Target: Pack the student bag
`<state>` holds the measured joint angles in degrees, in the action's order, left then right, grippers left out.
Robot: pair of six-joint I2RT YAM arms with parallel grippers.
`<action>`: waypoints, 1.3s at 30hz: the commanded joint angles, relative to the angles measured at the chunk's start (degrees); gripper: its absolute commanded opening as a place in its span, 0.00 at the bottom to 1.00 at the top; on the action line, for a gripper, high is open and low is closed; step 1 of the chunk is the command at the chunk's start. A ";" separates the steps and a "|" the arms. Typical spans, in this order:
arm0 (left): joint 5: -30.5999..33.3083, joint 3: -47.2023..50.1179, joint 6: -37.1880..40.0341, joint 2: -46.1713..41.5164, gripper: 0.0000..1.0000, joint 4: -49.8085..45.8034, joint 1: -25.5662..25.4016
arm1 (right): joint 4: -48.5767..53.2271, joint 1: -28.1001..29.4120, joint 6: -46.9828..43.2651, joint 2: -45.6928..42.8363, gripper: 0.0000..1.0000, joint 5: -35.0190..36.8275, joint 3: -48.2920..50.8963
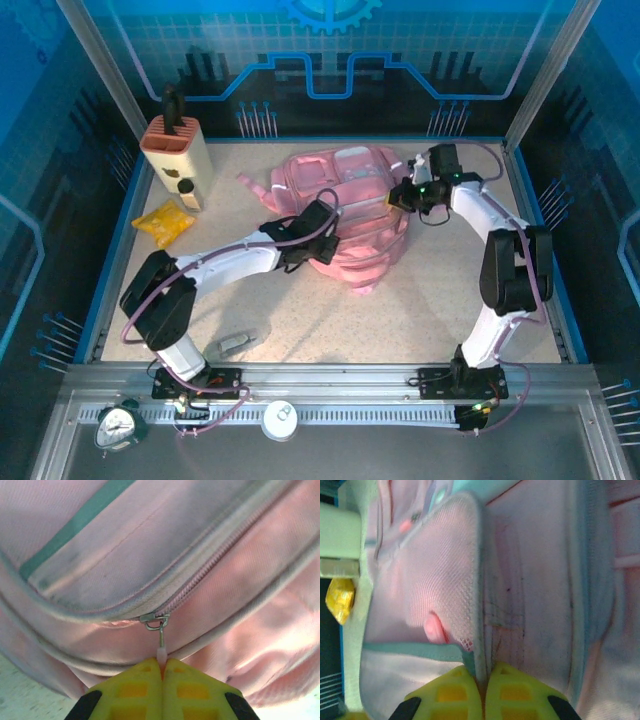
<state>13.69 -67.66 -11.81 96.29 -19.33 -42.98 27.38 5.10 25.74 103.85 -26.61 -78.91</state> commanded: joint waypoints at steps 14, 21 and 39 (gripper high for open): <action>4.98 1.77 1.71 1.00 0.00 0.23 12.25 | 0.73 -0.96 -5.44 0.42 0.00 1.96 -0.29; 2.16 -0.36 0.84 0.90 0.16 -0.97 12.85 | 0.26 1.12 -5.57 -3.22 0.20 1.90 2.07; -1.84 20.57 -25.05 -34.40 0.73 -13.79 15.22 | -8.06 38.98 -18.68 -18.34 0.94 18.15 16.49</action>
<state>10.87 -50.19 -30.44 64.86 -27.24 -28.84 23.20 38.15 13.67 84.99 -11.77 -65.39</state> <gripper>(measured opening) 0.718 0.928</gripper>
